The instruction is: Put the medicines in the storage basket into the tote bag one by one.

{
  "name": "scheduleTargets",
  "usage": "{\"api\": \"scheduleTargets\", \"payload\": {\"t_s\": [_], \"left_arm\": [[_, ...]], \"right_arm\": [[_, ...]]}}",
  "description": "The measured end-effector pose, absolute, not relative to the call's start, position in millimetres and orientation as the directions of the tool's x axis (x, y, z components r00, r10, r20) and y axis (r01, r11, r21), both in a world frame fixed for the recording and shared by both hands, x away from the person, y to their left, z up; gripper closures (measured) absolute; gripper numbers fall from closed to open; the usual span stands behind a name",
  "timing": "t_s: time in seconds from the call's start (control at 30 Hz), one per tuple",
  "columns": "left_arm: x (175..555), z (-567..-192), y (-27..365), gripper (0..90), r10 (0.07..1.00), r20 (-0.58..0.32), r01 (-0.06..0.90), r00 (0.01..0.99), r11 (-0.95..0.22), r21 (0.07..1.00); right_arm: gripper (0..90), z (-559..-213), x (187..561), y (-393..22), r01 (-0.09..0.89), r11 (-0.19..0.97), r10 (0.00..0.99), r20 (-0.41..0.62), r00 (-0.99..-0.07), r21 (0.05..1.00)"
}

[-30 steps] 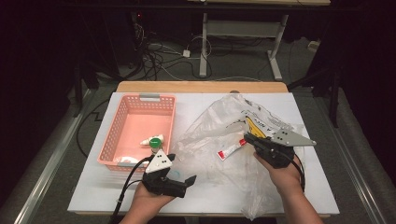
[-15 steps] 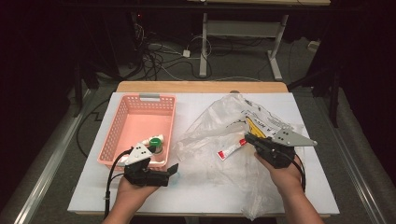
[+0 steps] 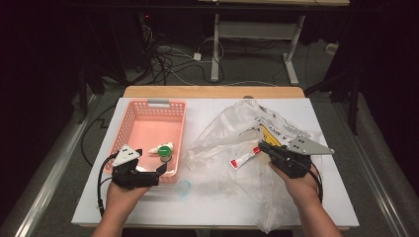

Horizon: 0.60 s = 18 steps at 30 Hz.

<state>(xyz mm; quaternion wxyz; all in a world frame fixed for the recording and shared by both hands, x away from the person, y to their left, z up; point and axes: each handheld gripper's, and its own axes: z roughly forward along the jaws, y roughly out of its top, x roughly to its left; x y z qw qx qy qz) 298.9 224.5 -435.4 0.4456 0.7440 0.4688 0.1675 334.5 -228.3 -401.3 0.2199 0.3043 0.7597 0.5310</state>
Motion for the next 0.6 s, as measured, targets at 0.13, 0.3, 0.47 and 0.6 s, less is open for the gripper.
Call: {"api": "scheduleTargets", "payload": {"t_s": [0.13,0.3,0.47,0.6], "left_arm": [[299.9,-436.4,228.5,0.0,0.853,-0.161,0.549,0.496,-0.165,0.819],[301.8,-436.5,227.1,0.0,0.852,-0.157,0.548,0.499,-0.171,0.818],[308.8,-427.0,223.7,2.0,0.847,-0.173,0.554,0.502,-0.162,0.817],[320.5,-414.7,215.7,4.5,0.843,-0.144,0.547,0.518,-0.197,0.814]], "right_arm": [[90.0,-400.3,334.1,-229.0,0.225,0.25,0.697,-0.013,-0.717,0.942],[90.0,-400.6,333.6,-228.1,0.226,0.25,0.695,-0.013,-0.719,0.942],[90.0,-400.6,334.2,-228.9,0.23,0.249,0.699,-0.011,-0.715,0.941],[90.0,-401.1,335.5,-229.2,0.228,0.247,0.698,-0.01,-0.716,0.942]]}}
